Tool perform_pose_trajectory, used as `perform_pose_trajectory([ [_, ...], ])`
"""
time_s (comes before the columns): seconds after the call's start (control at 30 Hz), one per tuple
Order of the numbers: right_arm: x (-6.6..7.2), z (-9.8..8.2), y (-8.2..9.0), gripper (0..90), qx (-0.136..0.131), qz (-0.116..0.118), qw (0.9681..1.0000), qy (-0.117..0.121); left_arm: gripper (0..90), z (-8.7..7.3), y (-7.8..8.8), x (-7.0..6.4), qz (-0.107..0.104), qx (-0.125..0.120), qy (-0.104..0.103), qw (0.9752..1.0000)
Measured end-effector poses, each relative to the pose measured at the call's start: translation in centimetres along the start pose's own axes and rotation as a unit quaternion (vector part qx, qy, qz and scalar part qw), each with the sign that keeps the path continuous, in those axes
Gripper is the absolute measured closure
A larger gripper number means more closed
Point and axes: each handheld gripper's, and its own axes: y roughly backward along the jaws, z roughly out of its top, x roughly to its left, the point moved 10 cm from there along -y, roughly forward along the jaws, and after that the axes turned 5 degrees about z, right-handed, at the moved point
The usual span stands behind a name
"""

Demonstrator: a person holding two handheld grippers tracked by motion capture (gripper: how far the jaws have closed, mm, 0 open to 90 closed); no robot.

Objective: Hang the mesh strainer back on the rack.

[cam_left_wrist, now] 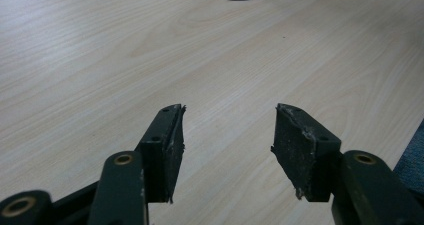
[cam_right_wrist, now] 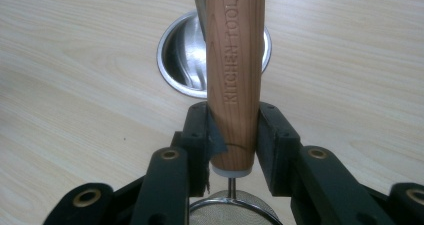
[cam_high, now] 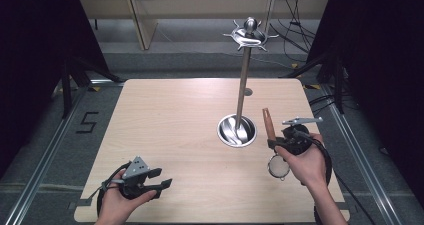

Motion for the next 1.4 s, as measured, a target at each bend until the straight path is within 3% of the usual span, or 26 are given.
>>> perform_pose_trajectory([
  [0.17, -0.1, 0.3, 0.2, 69.4, -0.007, -0.001, 0.9999, 0.009, 44.8, 0.0, 0.0, 0.0, 0.000, 0.000, -0.001, 1.0000],
  [0.23, 0.0, 0.4, 0.3, 69.4, -0.011, -0.001, 0.9999, 0.000, 44.8, 0.0, 0.0, 0.0, 0.000, 0.001, -0.001, 1.0000],
  [0.4, -0.1, 0.7, 0.7, 69.4, -0.016, -0.009, 0.9998, 0.006, 44.8, 0.0, 0.0, 0.0, 0.000, 0.001, -0.001, 1.0000],
  [0.53, 0.2, 1.0, 0.9, 69.4, -0.021, -0.008, 0.9997, -0.008, 44.8, 0.0, 0.0, 0.0, 0.000, 0.000, 0.000, 1.0000],
  [0.57, 0.4, 1.0, 1.0, 69.4, -0.022, -0.003, 0.9997, -0.006, 44.8, 0.0, 0.0, 0.0, -0.001, 0.001, -0.001, 1.0000],
  [0.6, 0.3, 1.4, 1.0, 69.4, -0.036, 0.001, 0.9993, 0.012, 44.8, 0.0, 0.0, 0.0, -0.001, 0.002, 0.000, 1.0000],
  [0.63, 0.4, 1.5, 1.1, 69.4, -0.037, 0.000, 0.9993, 0.006, 44.7, 0.0, 0.0, 0.0, -0.001, 0.002, 0.000, 1.0000],
  [0.67, 0.8, 1.4, 1.1, 69.4, -0.035, 0.004, 0.9992, -0.018, 44.8, 0.0, 0.0, 0.0, -0.001, 0.002, -0.001, 1.0000],
  [0.73, 0.5, 1.4, 1.3, 69.4, -0.031, 0.000, 0.9995, 0.006, 44.8, 0.0, 0.0, 0.0, 0.000, 0.003, 0.006, 1.0000],
  [0.8, 0.6, 1.7, 1.3, 69.4, -0.040, 0.004, 0.9992, -0.002, 44.8, 0.0, 0.0, 0.0, -0.001, 0.003, 0.001, 1.0000],
  [0.83, 0.4, 2.0, 1.2, 69.4, -0.050, 0.009, 0.9985, 0.021, 44.8, 0.0, 0.0, 0.0, -0.001, 0.003, 0.000, 1.0000],
  [0.9, 0.4, 1.9, 1.5, 69.4, -0.046, 0.000, 0.9989, 0.010, 44.8, 0.0, 0.0, 0.0, -0.001, 0.003, 0.000, 1.0000],
  [1.17, 0.6, 2.3, 1.8, 69.4, -0.052, 0.003, 0.9986, 0.007, 44.8, -0.1, 0.0, 0.2, 0.001, 0.006, -0.004, 1.0000],
  [1.23, 0.6, 2.8, 1.9, 69.4, -0.064, 0.005, 0.9978, 0.017, 44.8, -0.1, 0.0, 0.2, 0.001, 0.007, -0.005, 1.0000],
  [1.33, 0.9, 2.9, 2.1, 69.4, -0.065, -0.002, 0.9979, 0.005, 44.8, -0.1, 0.0, 0.2, 0.001, 0.007, -0.005, 1.0000],
  [1.4, 0.8, 3.0, 2.1, 69.4, -0.067, -0.007, 0.9976, 0.016, 44.8, -0.1, 0.0, 0.2, 0.001, 0.007, -0.005, 1.0000],
])
